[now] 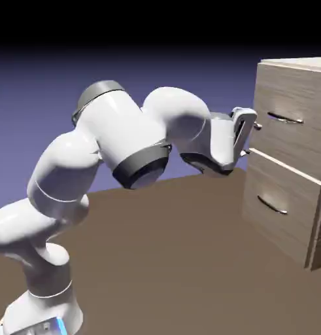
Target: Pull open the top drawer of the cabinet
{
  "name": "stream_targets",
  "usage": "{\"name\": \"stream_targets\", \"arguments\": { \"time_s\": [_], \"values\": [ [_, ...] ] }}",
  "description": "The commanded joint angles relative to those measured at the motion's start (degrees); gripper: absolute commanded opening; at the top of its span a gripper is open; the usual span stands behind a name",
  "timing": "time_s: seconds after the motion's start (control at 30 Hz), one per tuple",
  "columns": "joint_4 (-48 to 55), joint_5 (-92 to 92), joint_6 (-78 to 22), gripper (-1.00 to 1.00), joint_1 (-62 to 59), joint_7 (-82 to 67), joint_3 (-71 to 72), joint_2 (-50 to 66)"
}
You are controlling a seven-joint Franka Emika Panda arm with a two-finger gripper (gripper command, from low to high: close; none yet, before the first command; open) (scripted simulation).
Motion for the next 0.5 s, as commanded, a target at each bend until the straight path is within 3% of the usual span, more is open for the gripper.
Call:
{"name": "stream_targets", "arguments": {
  "time_s": [0.0, 0.27, 0.3, 0.47],
  "values": [
    [0.80, -2.49, -0.53, 0.00, -1.12, -2.49, 1.46, 1.27],
    [12.74, -3.94, 2.14, 0.00, 8.66, -7.72, -4.55, 5.82],
    [12.74, -3.94, 2.14, -1.00, 8.66, -7.72, -4.55, 5.83],
    [4.44, -3.82, -0.17, -1.00, 1.49, -5.26, 0.18, 3.43]
  ]
}}
